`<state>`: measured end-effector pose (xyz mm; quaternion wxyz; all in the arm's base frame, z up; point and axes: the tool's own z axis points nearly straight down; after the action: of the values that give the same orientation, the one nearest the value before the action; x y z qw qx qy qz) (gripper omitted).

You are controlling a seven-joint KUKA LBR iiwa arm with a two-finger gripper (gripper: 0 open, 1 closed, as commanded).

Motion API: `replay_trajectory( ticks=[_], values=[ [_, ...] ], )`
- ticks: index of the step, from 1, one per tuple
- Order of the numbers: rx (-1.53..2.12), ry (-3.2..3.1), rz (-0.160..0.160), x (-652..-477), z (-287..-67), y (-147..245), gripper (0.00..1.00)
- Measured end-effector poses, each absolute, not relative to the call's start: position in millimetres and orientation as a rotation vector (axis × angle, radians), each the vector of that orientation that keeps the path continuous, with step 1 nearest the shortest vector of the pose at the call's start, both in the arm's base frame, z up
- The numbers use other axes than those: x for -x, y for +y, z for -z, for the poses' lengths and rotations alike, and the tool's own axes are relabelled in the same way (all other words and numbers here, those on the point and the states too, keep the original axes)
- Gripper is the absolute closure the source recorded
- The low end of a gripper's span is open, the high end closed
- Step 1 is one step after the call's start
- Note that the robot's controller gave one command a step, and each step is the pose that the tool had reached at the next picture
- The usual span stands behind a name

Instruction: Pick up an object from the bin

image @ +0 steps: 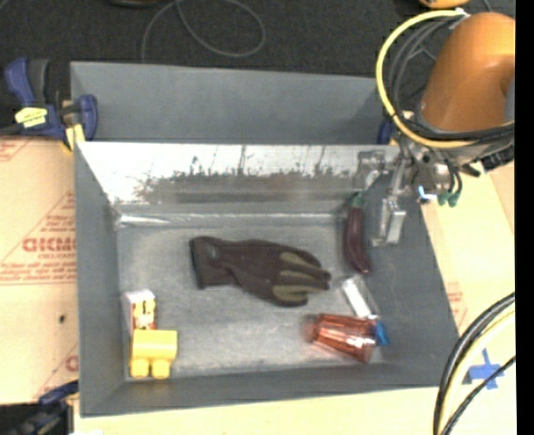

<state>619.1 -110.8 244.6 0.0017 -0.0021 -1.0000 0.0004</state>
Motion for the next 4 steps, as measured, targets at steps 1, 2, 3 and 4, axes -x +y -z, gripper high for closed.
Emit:
replay_trajectory(
  ticks=[1, 2, 3, 4],
  values=[
    [0.003, -3.146, -0.004, -620.4, -250, -111, 0.0],
    [-0.057, -3.138, -0.001, -617.0, -295, -113, 0.0],
    [-0.114, -3.158, -0.01, -601.8, -284, -121, 0.0],
    [-0.154, -3.143, -0.005, -577.3, -212, -115, 0.0]
  ],
)
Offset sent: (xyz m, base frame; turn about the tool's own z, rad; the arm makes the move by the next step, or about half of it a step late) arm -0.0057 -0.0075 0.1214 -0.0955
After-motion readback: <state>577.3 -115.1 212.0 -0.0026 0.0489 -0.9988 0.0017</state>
